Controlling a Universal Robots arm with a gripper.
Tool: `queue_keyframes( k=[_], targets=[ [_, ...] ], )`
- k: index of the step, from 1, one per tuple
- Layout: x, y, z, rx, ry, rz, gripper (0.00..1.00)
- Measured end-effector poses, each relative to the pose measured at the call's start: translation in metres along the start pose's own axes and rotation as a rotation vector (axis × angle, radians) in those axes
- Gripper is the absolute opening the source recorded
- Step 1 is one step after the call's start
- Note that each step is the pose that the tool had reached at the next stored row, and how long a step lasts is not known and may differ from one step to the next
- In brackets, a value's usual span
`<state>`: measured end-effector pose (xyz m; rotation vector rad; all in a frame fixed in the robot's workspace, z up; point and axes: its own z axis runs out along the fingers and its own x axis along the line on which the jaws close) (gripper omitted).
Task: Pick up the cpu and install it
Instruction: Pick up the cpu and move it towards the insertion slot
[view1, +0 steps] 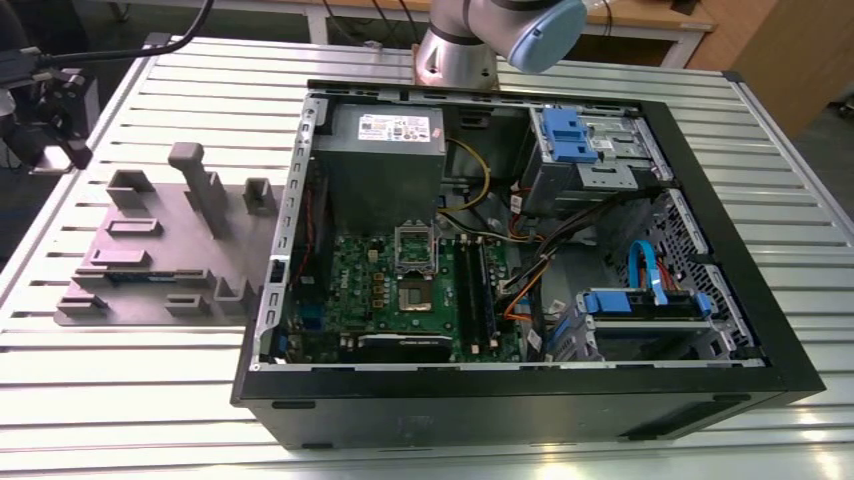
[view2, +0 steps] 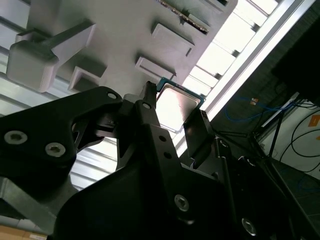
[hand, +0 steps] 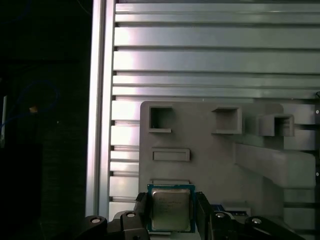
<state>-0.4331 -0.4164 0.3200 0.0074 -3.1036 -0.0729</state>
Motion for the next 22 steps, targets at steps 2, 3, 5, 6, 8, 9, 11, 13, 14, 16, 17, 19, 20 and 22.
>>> queue_keyframes(
  k=[2, 3, 5, 6, 8, 9, 11, 13, 14, 16, 17, 19, 20, 22],
  targets=[
    [0.0001, 0.0001, -0.0018, -0.0001, -0.0001, 0.0, 0.47],
    [0.0001, 0.0001, -0.0028, -0.0001, -0.0001, 0.0, 0.47],
    [0.0002, 0.0002, -0.0045, 0.0, 0.0, 0.0, 0.47],
    [0.0002, 0.0003, -0.0054, 0.0, 0.0, 0.0, 0.47],
    [0.0003, 0.0003, -0.0071, 0.0, -0.0001, 0.0, 0.47],
    [0.0003, 0.0004, -0.008, 0.0, 0.0, 0.0, 0.47],
    [0.0004, 0.0004, -0.0098, 0.0, 0.0, 0.0, 0.47],
    [0.0004, 0.0006, -0.0117, 0.0, 0.0, 0.0, 0.47],
    [0.0005, 0.0006, -0.0127, 0.0, 0.0, 0.0, 0.47],
    [0.0005, 0.0007, -0.0144, -0.0001, -0.0001, 0.0, 0.47],
    [0.0006, 0.0007, -0.0153, 0.0, 0.0, 0.0, 0.47],
    [0.0006, 0.0008, -0.0166, -0.0001, -0.0002, 0.0, 0.47],
    [0.0007, 0.0008, -0.0175, 0.0, 0.0, 0.0, 0.47],
    [0.0007, 0.0009, -0.0191, 0.0, -0.0001, 0.0, 0.47]
  ],
)
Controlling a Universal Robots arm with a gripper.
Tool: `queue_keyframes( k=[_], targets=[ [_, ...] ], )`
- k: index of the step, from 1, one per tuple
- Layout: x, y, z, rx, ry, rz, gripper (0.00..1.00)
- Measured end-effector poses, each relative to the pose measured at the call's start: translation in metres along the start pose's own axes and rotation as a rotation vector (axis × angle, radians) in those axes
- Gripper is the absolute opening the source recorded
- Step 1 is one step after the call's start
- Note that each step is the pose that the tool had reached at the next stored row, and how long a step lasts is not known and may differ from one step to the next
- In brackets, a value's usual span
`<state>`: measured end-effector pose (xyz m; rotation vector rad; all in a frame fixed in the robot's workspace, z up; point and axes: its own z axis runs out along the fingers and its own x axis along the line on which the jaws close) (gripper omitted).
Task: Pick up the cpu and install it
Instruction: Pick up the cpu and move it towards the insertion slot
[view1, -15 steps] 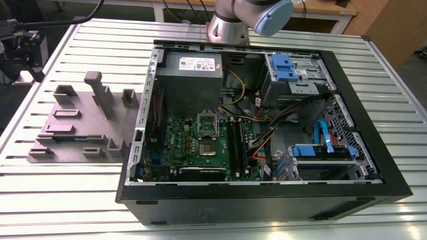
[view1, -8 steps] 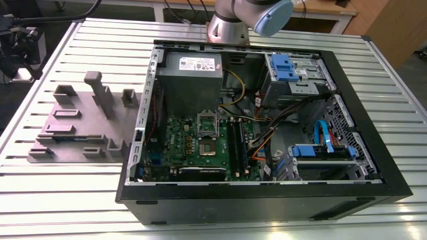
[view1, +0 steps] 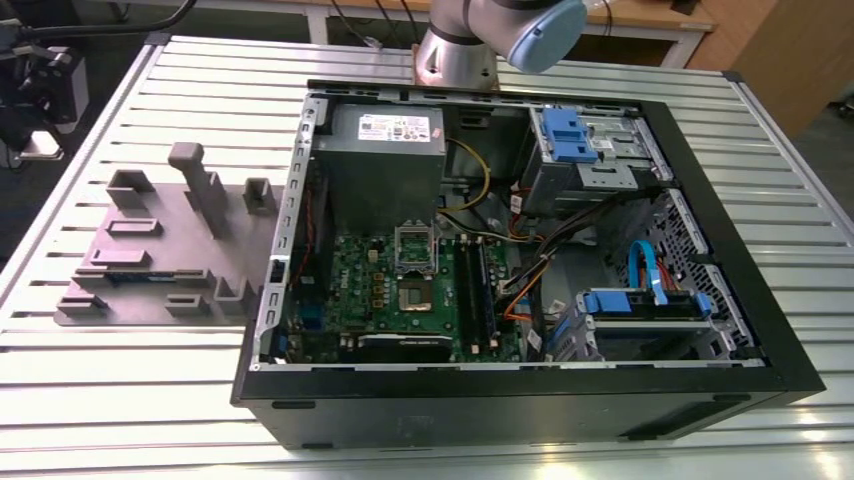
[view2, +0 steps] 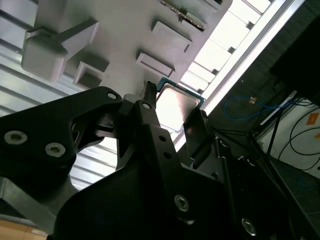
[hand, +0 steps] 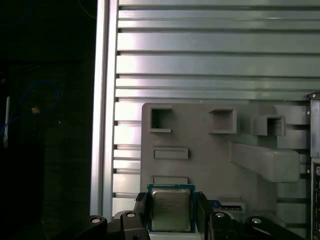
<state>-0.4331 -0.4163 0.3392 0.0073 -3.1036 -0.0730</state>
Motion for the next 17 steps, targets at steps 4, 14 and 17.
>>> queue_keyframes(
  k=[4, 14, 17],
  targets=[
    [0.0001, 0.0002, -0.0032, 0.0, 0.0001, 0.0, 0.47],
    [0.0004, 0.0005, -0.0105, 0.0, 0.0, 0.0, 0.47],
    [0.0005, 0.0006, -0.0127, 0.0, 0.0001, 0.0, 0.47]
  ],
)
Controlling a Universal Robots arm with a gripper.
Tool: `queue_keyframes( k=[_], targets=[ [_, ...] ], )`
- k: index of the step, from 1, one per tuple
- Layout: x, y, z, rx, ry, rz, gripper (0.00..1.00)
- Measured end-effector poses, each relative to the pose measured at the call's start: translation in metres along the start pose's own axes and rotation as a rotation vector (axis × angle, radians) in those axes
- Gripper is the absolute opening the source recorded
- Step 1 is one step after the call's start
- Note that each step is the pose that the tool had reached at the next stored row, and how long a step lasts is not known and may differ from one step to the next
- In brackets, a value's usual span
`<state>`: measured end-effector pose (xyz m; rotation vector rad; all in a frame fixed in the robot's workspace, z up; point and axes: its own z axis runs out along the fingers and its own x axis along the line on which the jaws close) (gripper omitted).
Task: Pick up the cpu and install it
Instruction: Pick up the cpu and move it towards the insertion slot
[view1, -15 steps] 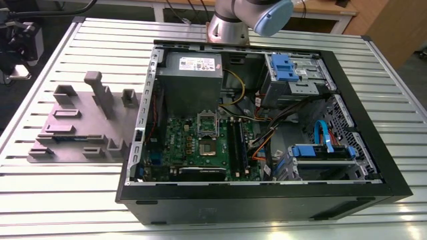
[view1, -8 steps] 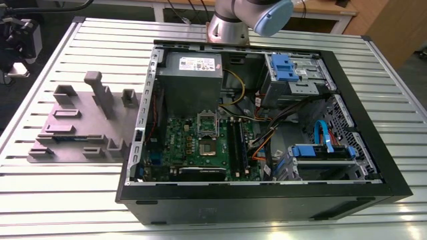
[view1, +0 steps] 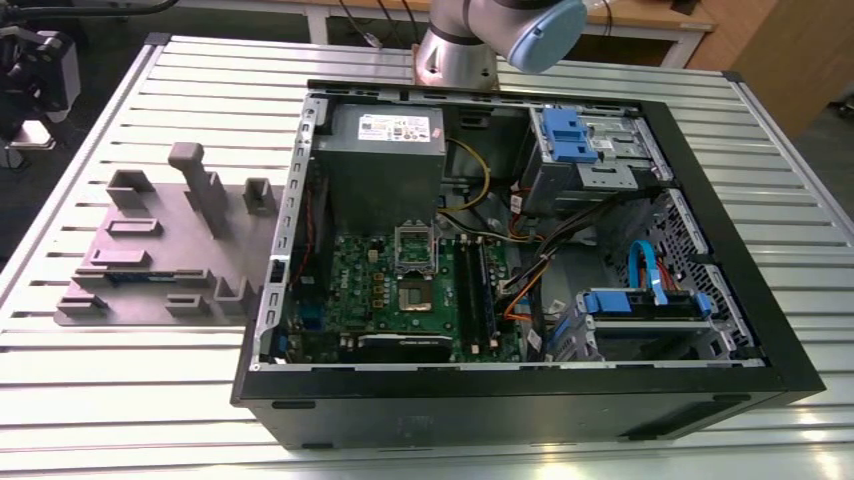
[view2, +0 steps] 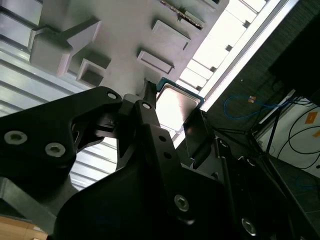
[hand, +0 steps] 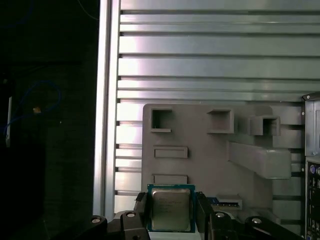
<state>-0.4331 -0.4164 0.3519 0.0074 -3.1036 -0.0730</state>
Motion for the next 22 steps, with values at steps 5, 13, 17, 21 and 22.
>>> queue_keyframes(
  k=[5, 13, 17, 21, 22],
  targets=[
    [0.0002, 0.0002, -0.0048, 0.0, -0.0001, 0.0, 0.47],
    [0.0005, 0.0007, -0.0138, 0.0, 0.0, 0.0, 0.47],
    [0.0007, 0.0009, -0.019, -0.0001, -0.0001, 0.0, 0.47],
    [0.0009, 0.0011, -0.024, 0.0, 0.0, 0.0, 0.47],
    [0.0009, 0.0012, -0.0251, 0.0, -0.0001, 0.0, 0.47]
  ],
)
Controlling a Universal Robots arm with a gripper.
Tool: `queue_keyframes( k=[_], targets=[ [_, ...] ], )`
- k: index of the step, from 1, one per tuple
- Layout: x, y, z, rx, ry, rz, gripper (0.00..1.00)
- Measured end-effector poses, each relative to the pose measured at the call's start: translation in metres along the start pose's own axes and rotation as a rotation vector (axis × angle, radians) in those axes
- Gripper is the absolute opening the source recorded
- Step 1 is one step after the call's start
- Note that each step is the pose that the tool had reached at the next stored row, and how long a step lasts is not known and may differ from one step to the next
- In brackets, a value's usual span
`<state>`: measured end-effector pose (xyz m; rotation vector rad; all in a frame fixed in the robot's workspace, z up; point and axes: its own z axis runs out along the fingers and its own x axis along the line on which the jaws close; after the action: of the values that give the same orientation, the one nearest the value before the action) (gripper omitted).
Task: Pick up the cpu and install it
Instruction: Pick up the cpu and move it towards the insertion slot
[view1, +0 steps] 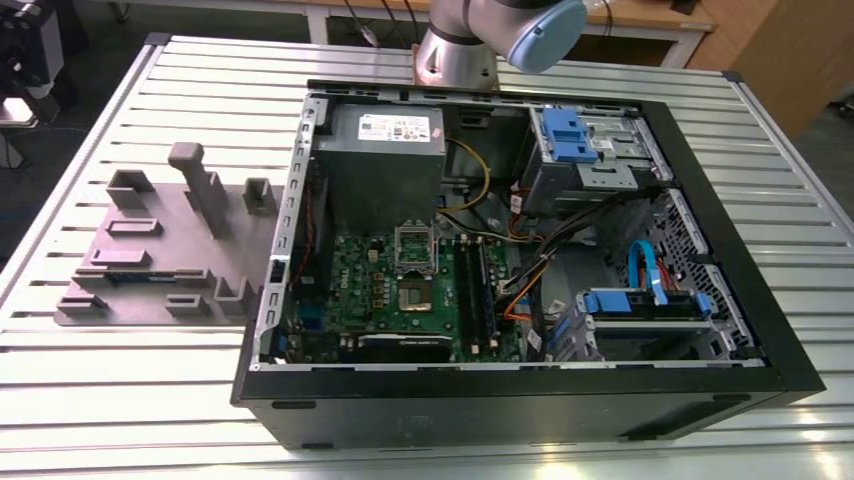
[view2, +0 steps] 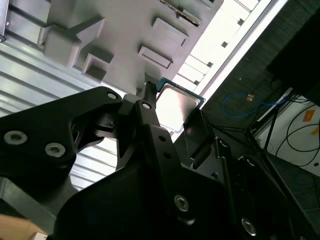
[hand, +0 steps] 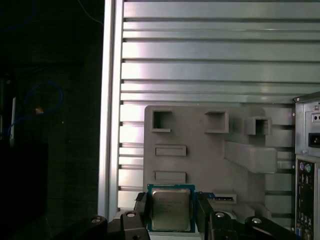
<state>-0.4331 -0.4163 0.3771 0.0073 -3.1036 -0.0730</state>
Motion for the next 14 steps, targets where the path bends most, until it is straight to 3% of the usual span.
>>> queue_keyframes(
  k=[14],
  targets=[
    [0.0006, 0.0008, -0.0165, 0.0, 0.0, 0.0, 0.47]
  ],
)
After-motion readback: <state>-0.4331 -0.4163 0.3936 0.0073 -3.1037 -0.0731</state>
